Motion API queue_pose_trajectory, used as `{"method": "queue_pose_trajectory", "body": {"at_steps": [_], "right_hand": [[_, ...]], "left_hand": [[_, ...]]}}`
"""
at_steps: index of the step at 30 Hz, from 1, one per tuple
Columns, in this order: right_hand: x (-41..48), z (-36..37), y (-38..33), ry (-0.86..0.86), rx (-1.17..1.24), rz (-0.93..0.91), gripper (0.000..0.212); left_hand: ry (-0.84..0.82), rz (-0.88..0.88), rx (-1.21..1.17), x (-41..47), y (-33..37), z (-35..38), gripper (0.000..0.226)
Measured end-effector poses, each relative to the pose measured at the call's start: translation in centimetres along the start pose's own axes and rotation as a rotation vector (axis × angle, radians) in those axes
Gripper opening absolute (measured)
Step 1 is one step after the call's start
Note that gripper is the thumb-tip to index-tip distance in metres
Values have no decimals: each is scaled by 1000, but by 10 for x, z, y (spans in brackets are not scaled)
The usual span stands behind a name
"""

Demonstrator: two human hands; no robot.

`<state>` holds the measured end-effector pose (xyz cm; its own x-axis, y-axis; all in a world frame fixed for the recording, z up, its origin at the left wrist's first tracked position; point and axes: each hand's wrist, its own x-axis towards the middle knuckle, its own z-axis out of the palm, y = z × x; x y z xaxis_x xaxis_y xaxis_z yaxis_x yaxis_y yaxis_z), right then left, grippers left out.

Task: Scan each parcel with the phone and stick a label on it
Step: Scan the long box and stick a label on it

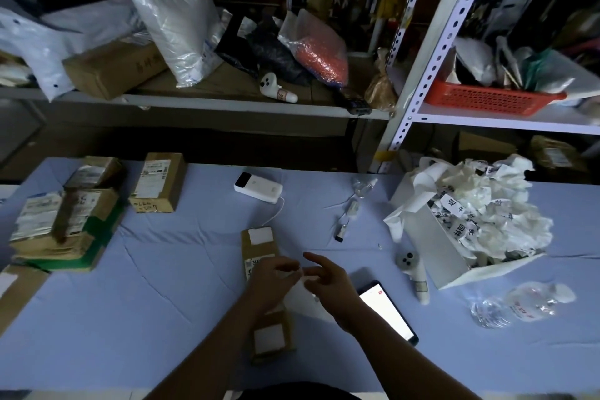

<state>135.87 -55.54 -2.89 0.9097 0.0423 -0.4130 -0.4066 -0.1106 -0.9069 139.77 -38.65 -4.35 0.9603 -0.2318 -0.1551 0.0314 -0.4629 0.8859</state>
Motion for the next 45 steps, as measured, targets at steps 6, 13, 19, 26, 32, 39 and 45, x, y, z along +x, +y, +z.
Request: {"method": "queue_pose_trajectory", "body": {"at_steps": [6,13,19,26,32,39,45], "right_hand": [[-8,1,2,-14,-3,-6,58],[-13,-2,5,39,52,-39,49],[-15,-3,10,21,1,-53,46],[-11,-5,13,-22,-73,-62,52],[-11,-9,14,-68,-53,-31,58],[-11,-14,15,-93,24,6,57],[-14,-17,15,-116,1,7,59]], "left_hand": [[-28,86,142,-10,5,-1,21],[-65,150,235,-17,0,6,26],[-35,115,201,-24,-5,11,25],[14,69,155,-26,-10,12,18],[125,-42,43,-26,-15,11,14],[116,-15,79,-35,-15,14,27],[135,13,94,-39,-5,17,11]]}}
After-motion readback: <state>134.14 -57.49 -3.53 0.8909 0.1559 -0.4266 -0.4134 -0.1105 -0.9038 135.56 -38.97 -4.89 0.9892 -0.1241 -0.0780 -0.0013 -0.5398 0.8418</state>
